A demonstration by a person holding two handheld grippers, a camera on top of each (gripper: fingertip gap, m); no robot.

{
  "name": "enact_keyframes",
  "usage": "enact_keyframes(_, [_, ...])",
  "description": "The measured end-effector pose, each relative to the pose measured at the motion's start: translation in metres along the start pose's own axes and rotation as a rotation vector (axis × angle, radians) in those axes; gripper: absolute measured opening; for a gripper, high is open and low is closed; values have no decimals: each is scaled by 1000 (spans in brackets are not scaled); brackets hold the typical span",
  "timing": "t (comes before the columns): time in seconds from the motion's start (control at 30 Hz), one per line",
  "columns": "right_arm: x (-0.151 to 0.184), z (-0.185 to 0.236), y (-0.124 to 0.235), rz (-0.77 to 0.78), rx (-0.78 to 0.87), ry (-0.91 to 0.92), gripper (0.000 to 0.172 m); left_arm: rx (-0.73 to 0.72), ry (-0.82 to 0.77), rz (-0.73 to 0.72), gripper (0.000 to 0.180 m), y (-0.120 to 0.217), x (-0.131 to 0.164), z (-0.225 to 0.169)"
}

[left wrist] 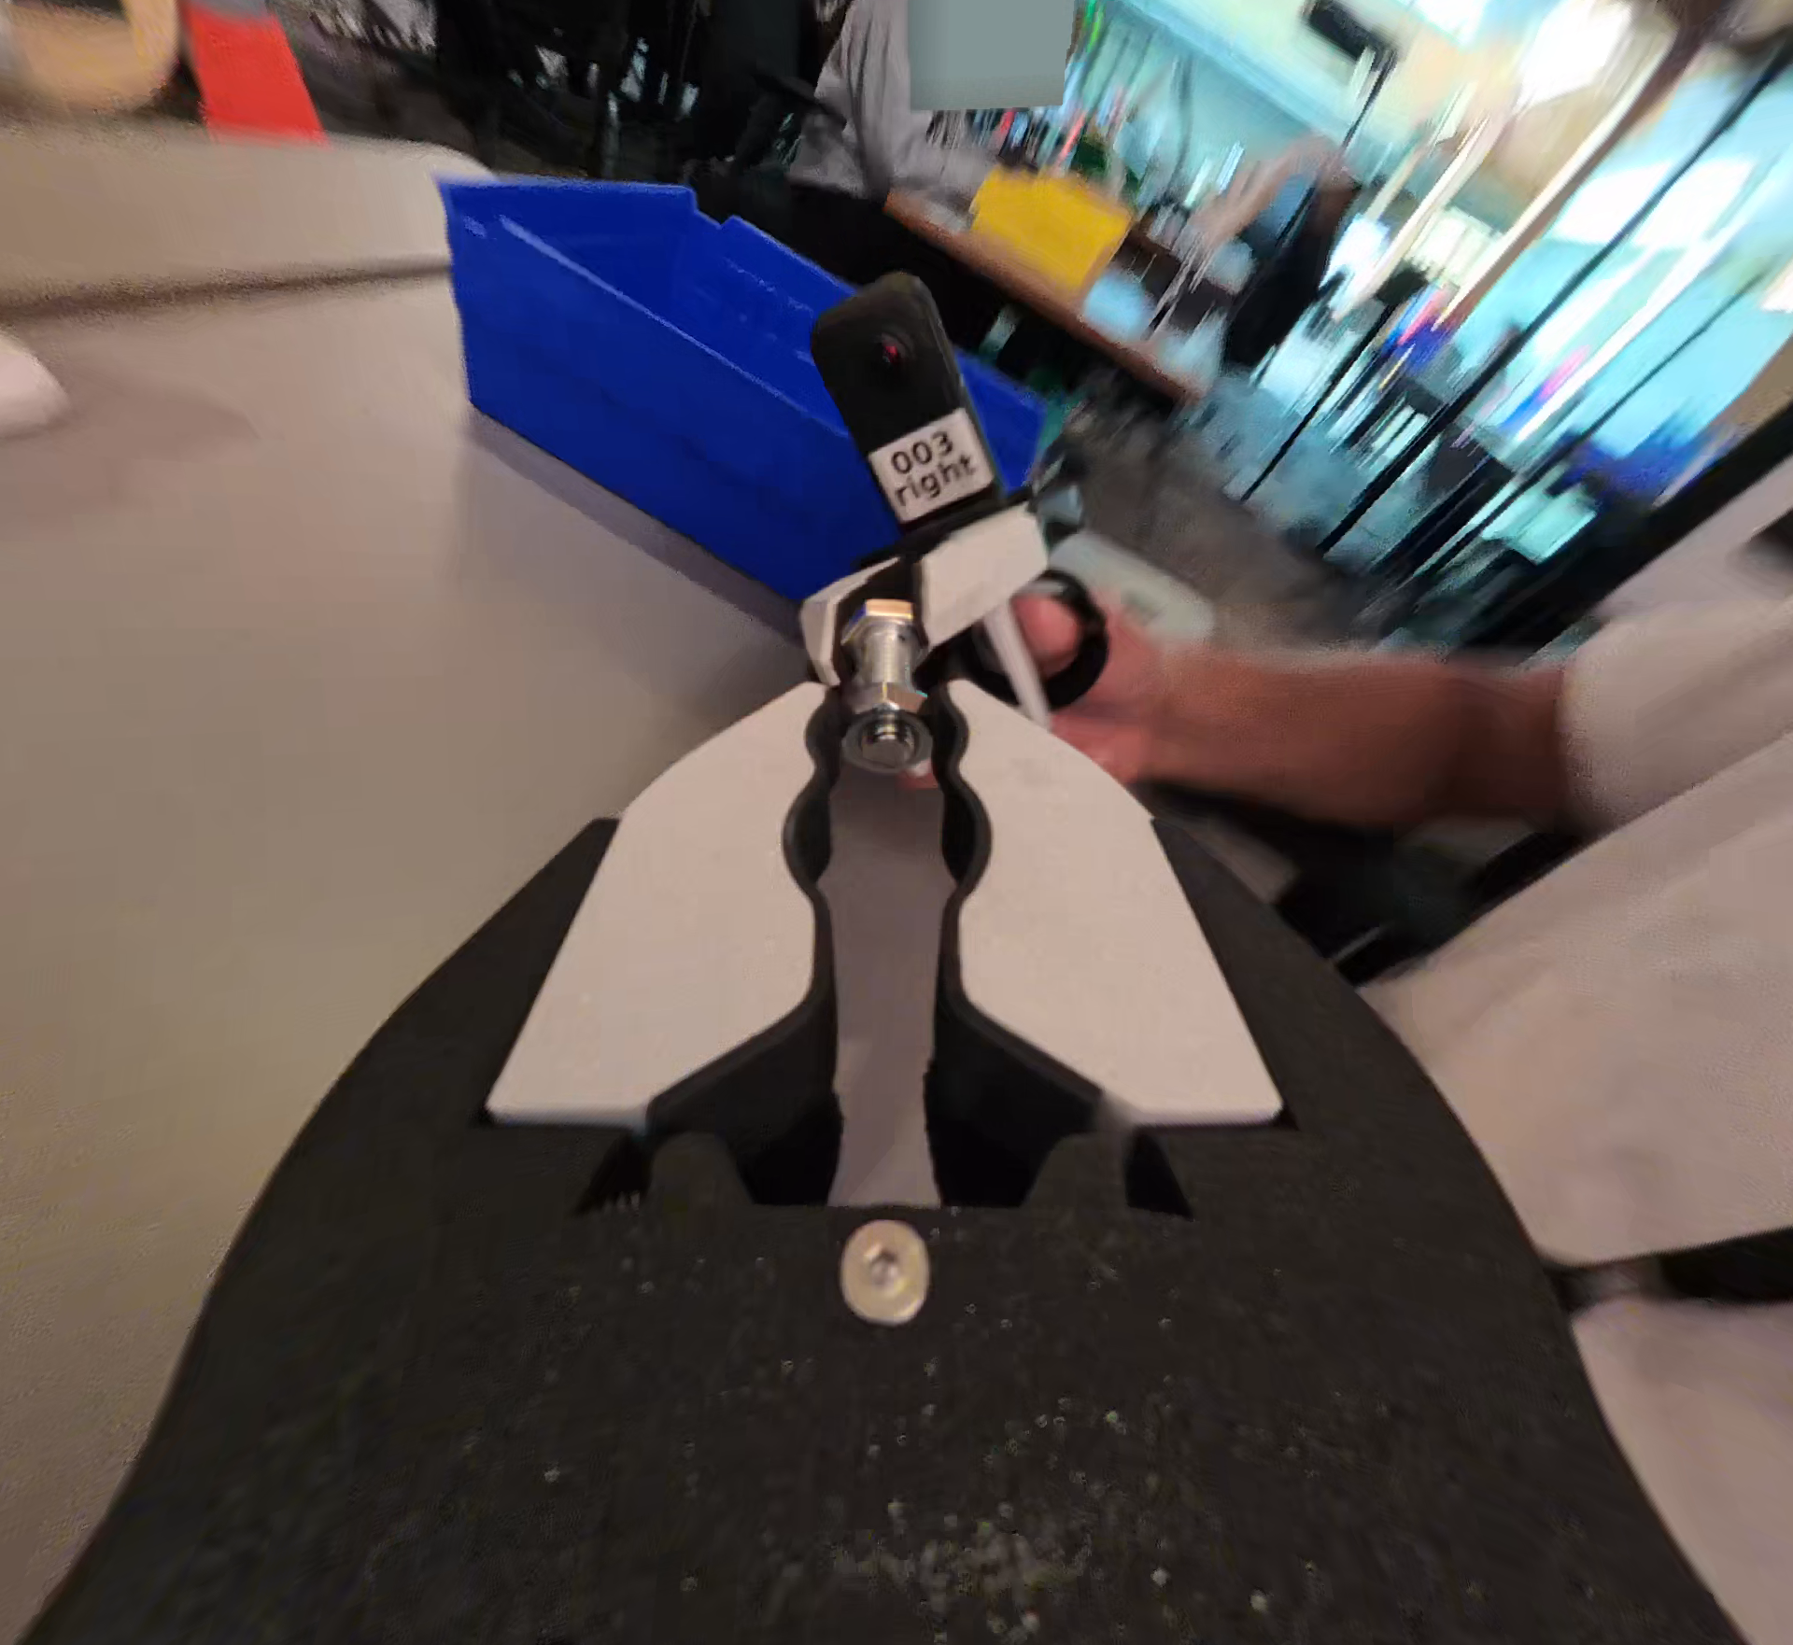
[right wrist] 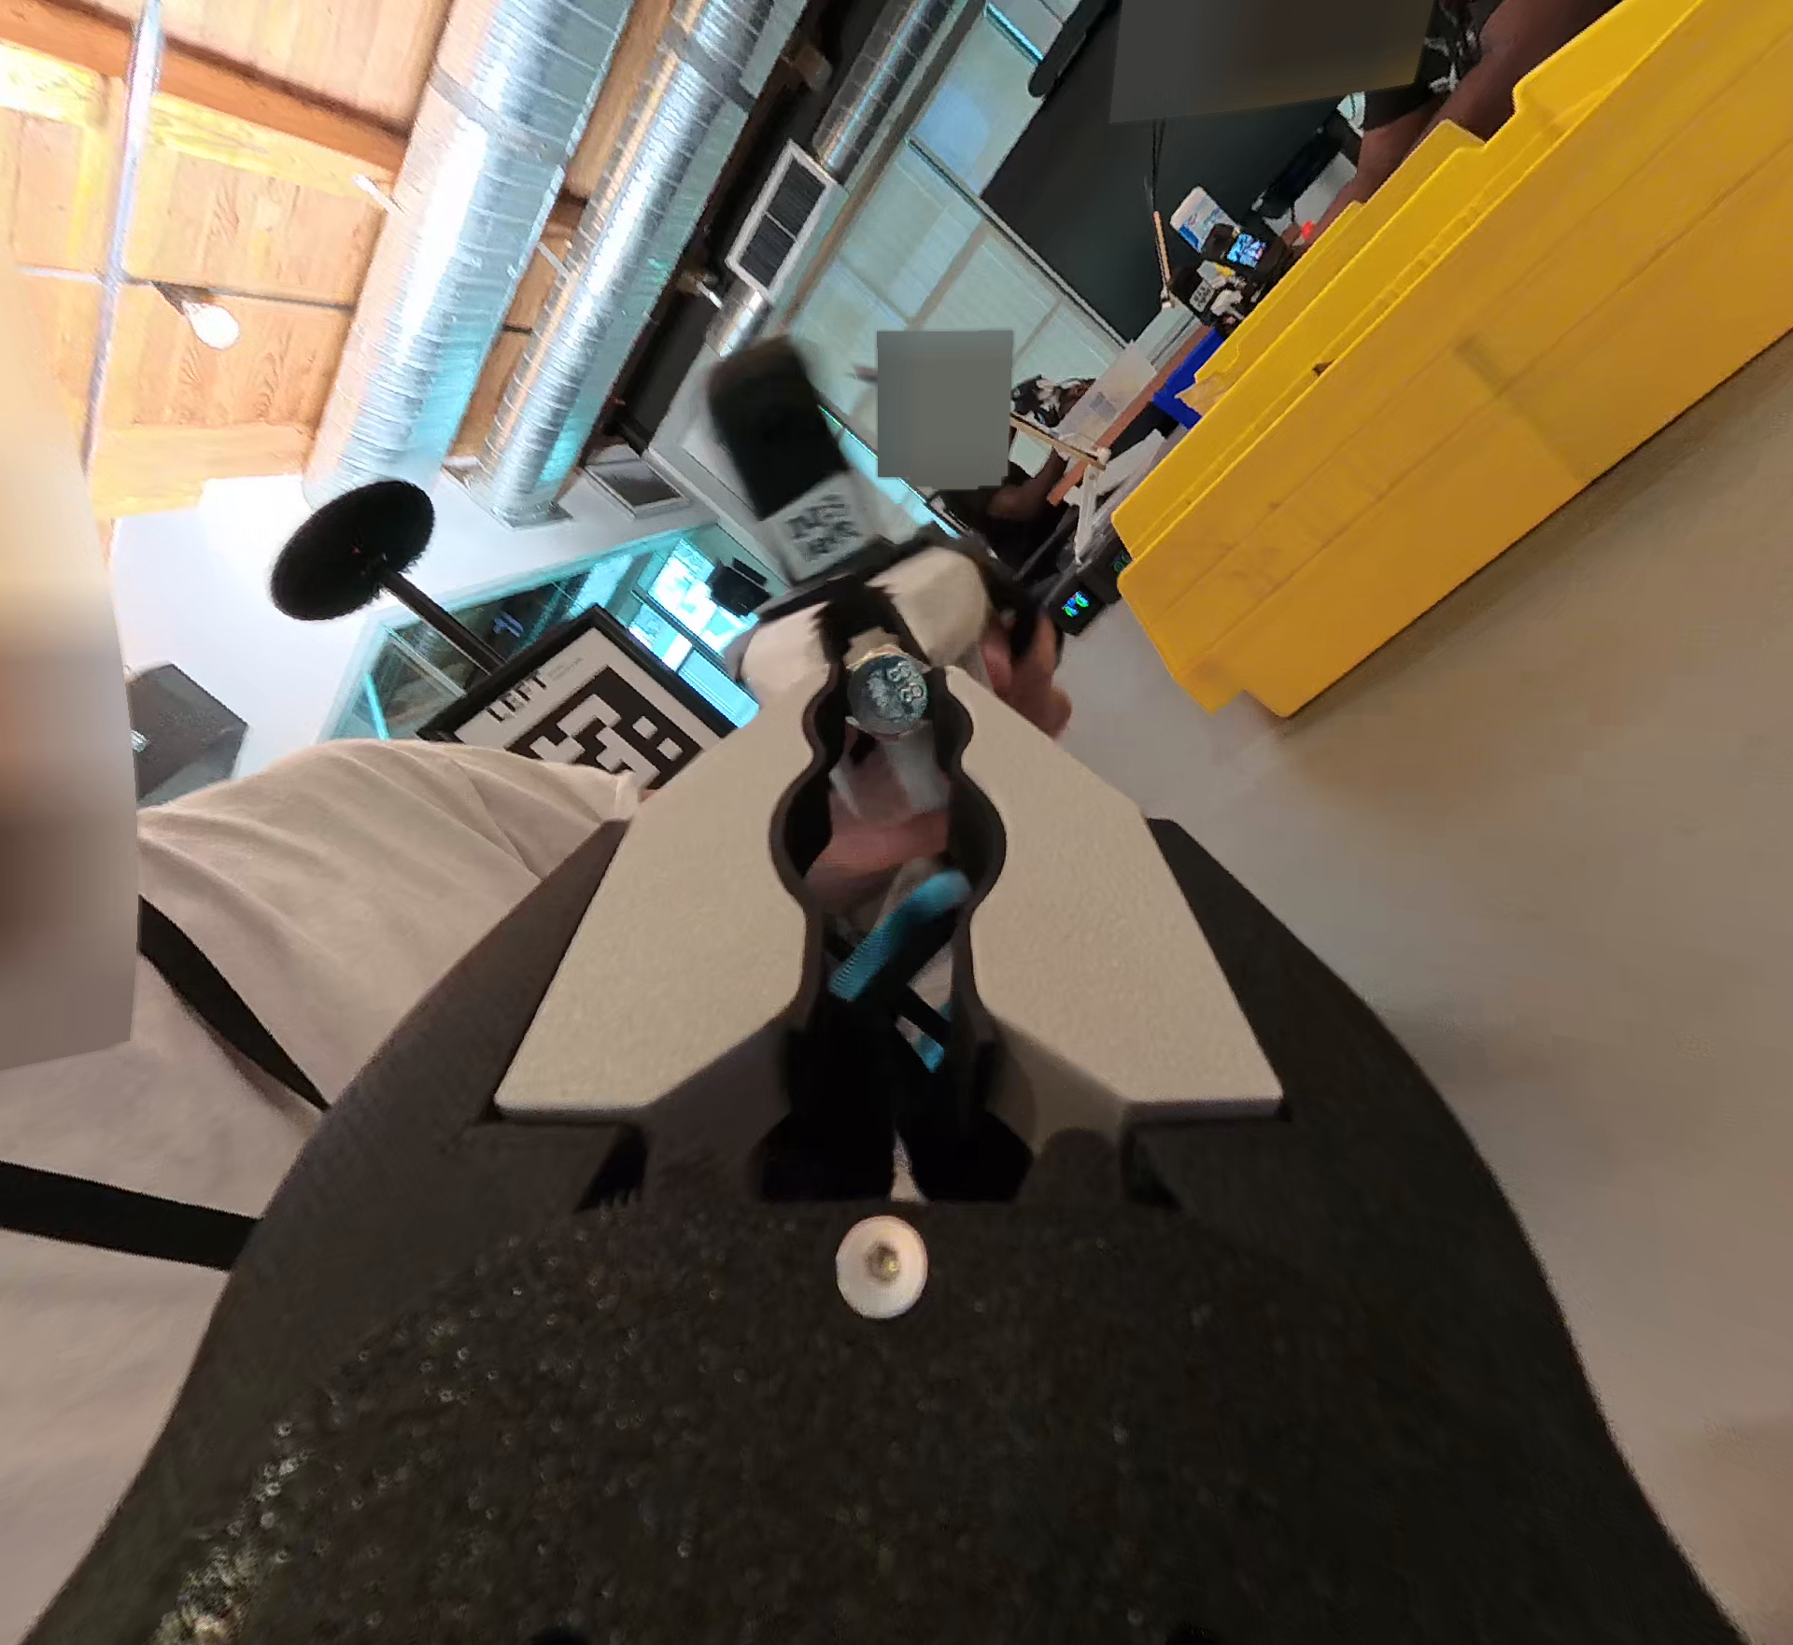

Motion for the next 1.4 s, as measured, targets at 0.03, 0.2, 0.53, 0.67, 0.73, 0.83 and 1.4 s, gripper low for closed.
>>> enact_keyframes(0.03, [-1,1,1,-10,-9,-15,17,-26,-167,45,17,-1,-1,-1])
enact_keyframes(0.2, [-7,4,2,-54,-55,-86,17,-154,-1014,266,17,-6,-5,-2])
enact_keyframes(0.53, [-10,2,5,-80,-69,-118,16,-257,-2017,367,25,-8,-1,0])
enact_keyframes(0.67, [-15,0,8,-94,-46,-79,17,-239,-1427,251,41,-4,0,-14])
enact_keyframes(0.73, [-17,-6,12,-89,-8,-39,16,-298,-1032,147,42,-1,-3,-9])
enact_keyframes(0.83, [-20,-10,14,-100,13,-1,16,-262,-357,-14,46,4,8,8])
enact_keyframes(1.4, [-2,-2,-5,-52,67,339,17,216,458,-268,55,21,3,10])
Point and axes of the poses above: each gripper's, where its closed fingertips meet, y back along the fingers, x out of its underside, z = x × y across the jaws, the point moved 1 cm from there along y, back along the fingers, and after that the axes turned 6 degrees about -z, right-handed, at the moved point
